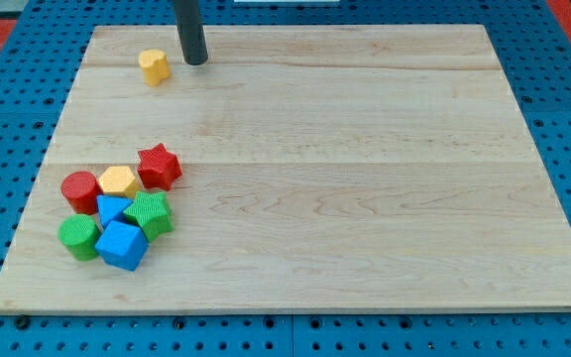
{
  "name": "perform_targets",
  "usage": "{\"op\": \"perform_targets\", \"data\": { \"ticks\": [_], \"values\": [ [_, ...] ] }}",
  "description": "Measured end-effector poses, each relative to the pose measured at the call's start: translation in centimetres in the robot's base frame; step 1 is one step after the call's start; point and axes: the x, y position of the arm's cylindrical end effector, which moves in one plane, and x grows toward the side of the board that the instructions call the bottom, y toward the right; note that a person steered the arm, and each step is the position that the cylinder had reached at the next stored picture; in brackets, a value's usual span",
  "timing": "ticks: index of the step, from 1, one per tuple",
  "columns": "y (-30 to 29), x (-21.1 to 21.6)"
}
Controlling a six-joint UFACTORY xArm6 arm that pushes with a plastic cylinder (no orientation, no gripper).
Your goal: Push the yellow heart into the red star
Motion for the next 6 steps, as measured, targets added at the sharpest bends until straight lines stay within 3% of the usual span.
{"op": "perform_targets", "data": {
  "ticks": [1,2,4,5,6],
  "values": [
    [-6.3,1.4],
    [-6.2,6.2],
    [-6.7,0.3],
    [-12.8,2.5],
    [-12.4,11.1]
  ]
}}
